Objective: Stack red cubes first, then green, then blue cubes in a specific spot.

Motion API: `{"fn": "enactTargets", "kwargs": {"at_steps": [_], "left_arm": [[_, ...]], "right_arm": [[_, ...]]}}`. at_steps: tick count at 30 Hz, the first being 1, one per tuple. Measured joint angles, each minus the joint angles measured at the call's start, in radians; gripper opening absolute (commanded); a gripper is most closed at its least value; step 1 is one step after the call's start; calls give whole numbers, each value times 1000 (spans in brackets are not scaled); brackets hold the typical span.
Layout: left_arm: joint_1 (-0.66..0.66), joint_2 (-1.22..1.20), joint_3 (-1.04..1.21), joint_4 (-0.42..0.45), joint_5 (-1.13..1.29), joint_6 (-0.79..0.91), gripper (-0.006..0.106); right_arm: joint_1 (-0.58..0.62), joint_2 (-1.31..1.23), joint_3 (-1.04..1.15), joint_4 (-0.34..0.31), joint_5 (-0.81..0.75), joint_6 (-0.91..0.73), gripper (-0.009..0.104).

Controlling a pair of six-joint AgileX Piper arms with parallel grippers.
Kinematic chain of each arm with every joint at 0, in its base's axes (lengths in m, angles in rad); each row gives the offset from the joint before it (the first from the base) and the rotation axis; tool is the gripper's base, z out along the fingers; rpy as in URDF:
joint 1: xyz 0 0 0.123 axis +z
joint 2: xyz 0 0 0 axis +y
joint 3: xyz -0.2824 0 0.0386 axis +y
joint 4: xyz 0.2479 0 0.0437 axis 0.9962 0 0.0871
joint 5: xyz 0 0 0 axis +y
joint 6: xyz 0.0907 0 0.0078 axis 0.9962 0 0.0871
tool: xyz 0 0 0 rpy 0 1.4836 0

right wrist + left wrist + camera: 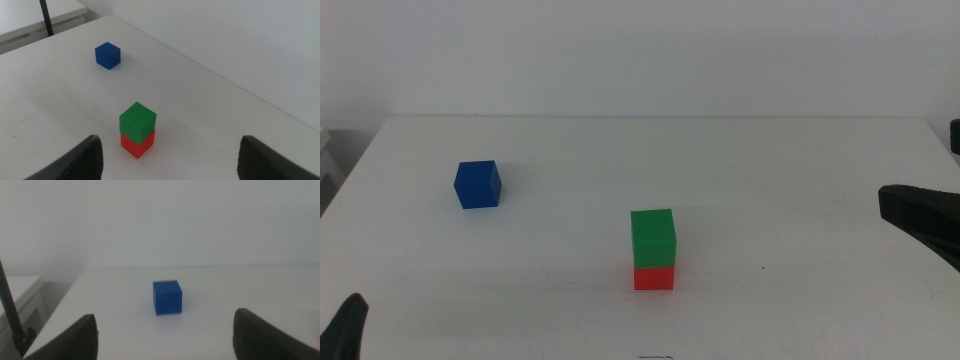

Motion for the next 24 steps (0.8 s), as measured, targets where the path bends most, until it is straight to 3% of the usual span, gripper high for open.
{"fn": "enactTargets", "kwargs": {"at_steps": [6, 14, 24], "left_arm": [[0, 291, -244, 0, 107, -1, 91], [0, 819, -729, -4, 561, -3, 91], [0, 1190, -963, -168, 694, -16, 91]], "right_arm": [[0, 0, 0, 0, 0, 0, 74], [0, 0, 0, 0, 0, 0, 74], [0, 0, 0, 0, 0, 0, 74]]}}
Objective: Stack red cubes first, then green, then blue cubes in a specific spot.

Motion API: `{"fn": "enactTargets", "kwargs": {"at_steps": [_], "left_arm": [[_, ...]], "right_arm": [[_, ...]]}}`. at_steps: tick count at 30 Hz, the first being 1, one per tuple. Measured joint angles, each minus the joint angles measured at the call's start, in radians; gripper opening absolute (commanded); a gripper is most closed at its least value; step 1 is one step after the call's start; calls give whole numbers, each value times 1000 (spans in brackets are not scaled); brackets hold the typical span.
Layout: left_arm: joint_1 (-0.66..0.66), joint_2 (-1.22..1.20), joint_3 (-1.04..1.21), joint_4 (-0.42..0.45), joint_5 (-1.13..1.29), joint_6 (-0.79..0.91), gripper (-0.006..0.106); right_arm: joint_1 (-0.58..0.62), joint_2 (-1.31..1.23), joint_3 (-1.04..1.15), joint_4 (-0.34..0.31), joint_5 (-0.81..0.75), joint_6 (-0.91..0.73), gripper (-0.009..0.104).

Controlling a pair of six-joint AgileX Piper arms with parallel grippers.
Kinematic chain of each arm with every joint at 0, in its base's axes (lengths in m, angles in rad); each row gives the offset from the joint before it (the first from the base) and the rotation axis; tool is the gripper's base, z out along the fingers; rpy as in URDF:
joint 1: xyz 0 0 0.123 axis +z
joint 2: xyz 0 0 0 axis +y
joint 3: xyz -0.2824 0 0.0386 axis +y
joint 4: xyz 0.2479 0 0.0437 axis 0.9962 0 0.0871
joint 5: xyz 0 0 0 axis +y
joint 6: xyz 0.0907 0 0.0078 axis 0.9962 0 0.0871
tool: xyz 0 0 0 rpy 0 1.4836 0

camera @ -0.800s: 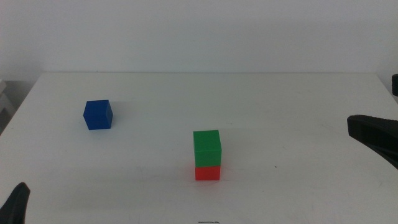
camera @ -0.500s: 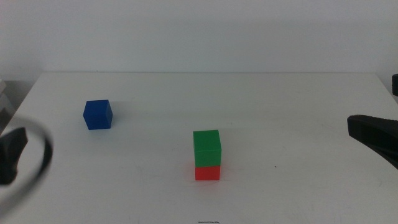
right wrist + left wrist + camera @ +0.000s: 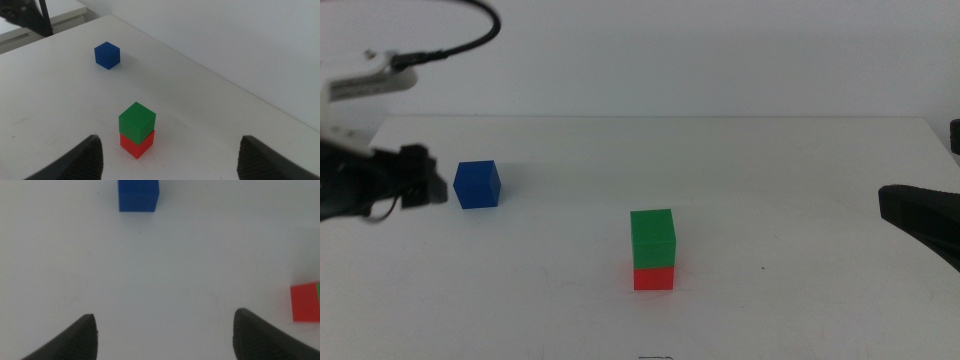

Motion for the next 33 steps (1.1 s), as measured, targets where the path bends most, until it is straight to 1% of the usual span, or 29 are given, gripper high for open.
{"fn": "enactTargets", "kwargs": {"at_steps": [5, 11, 20, 27, 33], "left_arm": [[0, 157, -152, 0, 48, -3, 91], [0, 375, -339, 41, 86, 14, 91], [0, 643, -560, 77, 129, 23, 91], [0, 782, -643, 92, 124, 23, 91], [0, 874, -662, 92, 58, 23, 91]], "right_arm": [[0, 0, 0, 0, 0, 0, 74], [0, 0, 0, 0, 0, 0, 74], [0, 0, 0, 0, 0, 0, 74], [0, 0, 0, 0, 0, 0, 74], [0, 0, 0, 0, 0, 0, 74]]}}
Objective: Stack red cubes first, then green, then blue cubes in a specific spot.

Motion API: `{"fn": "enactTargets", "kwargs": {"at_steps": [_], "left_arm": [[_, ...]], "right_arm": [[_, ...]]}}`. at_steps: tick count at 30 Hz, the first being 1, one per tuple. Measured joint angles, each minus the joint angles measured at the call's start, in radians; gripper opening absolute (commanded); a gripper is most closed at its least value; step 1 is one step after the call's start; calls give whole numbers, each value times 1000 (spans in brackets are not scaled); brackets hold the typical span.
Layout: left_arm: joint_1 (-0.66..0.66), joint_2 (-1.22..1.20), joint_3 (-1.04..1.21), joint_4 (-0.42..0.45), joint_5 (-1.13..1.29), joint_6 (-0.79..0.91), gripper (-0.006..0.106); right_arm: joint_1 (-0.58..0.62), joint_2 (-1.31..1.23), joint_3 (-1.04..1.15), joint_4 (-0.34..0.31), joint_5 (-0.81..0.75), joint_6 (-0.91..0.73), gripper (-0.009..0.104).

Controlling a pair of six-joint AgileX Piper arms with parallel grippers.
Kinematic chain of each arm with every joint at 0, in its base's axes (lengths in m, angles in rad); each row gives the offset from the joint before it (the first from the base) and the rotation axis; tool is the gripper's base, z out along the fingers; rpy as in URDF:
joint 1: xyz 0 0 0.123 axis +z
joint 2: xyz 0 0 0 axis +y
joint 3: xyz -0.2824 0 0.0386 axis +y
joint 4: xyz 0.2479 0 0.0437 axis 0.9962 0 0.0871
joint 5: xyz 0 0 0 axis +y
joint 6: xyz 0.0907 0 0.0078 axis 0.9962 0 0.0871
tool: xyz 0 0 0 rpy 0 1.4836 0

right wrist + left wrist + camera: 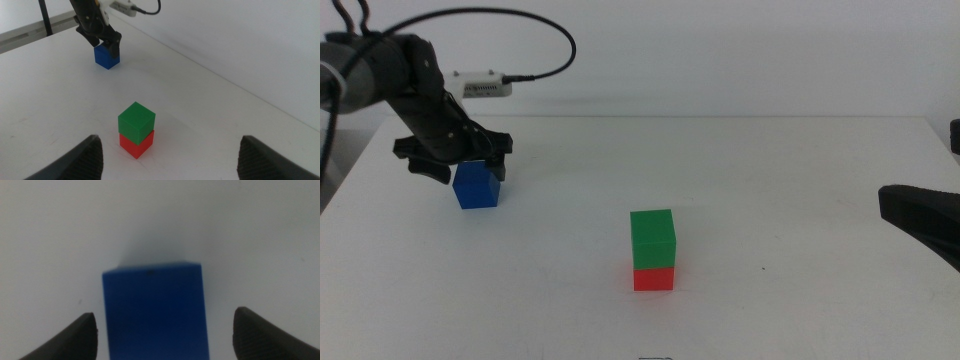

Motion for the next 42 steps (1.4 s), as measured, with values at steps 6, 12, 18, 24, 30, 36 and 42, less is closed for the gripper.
{"fn": "enactTargets", "kwargs": {"at_steps": [6, 12, 18, 24, 30, 36, 42], "left_arm": [[0, 60, -1, 0, -87, 0, 91], [0, 89, -1, -1, -143, 0, 76], [0, 89, -1, -40, -167, -1, 40], [0, 89, -1, -47, -153, -16, 6], [-3, 32, 9, -46, -92, -50, -2], [-80, -244, 222, 25, -164, -160, -2], [-282, -518, 390, 136, -169, -397, -2]], "right_arm": [[0, 0, 0, 0, 0, 0, 74], [0, 0, 0, 0, 0, 0, 74], [0, 0, 0, 0, 0, 0, 74], [0, 0, 0, 0, 0, 0, 74], [0, 0, 0, 0, 0, 0, 74], [0, 0, 0, 0, 0, 0, 74], [0, 0, 0, 0, 0, 0, 74]]}}
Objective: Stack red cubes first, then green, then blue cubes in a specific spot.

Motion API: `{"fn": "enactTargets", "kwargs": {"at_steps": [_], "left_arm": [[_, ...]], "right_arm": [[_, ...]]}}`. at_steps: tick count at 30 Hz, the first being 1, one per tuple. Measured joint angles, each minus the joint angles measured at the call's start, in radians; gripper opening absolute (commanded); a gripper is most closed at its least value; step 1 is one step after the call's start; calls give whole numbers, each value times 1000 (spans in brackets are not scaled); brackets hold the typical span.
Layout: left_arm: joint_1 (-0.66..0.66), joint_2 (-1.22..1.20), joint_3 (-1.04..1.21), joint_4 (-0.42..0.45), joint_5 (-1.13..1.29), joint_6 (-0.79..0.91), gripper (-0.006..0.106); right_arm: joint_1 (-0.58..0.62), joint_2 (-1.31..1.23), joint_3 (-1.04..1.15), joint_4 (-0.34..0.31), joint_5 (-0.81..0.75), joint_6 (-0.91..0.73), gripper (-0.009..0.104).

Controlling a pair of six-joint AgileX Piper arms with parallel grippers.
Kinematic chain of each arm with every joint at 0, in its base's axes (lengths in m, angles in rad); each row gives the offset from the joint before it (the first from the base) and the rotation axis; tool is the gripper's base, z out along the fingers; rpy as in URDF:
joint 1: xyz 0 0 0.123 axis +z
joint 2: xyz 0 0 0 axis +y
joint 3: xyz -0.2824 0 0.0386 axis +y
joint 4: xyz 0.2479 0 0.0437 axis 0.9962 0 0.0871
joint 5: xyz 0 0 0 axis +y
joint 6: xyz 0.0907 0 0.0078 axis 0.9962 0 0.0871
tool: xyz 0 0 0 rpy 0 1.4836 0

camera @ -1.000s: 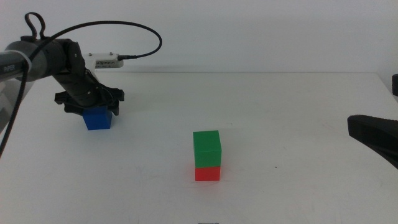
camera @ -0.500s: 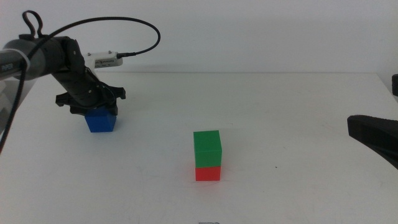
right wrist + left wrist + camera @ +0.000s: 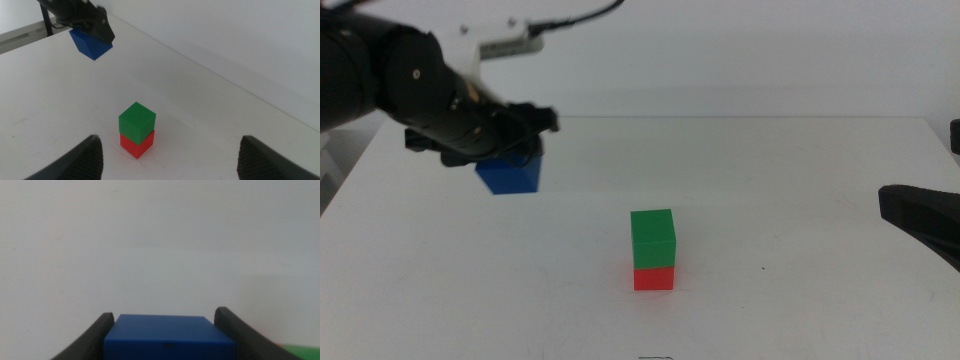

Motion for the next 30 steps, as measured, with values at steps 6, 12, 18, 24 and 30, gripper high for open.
{"fn": "enactTargets", "kwargs": {"at_steps": [6, 12, 18, 24, 30], "left_arm": [[-198, -43, -79, 197, 147, -273, -2], [-358, 70, -229, 303, 281, -428, -2], [-450, 193, -354, 293, 343, -462, -2], [-486, 234, -369, 280, 344, -547, -2], [-486, 254, -371, 281, 346, -607, -2]], "right_arm": [[0, 0, 0, 0, 0, 0, 74], [0, 0, 0, 0, 0, 0, 74], [0, 0, 0, 0, 0, 0, 74], [0, 0, 0, 0, 0, 0, 74], [0, 0, 0, 0, 0, 0, 74]]}}
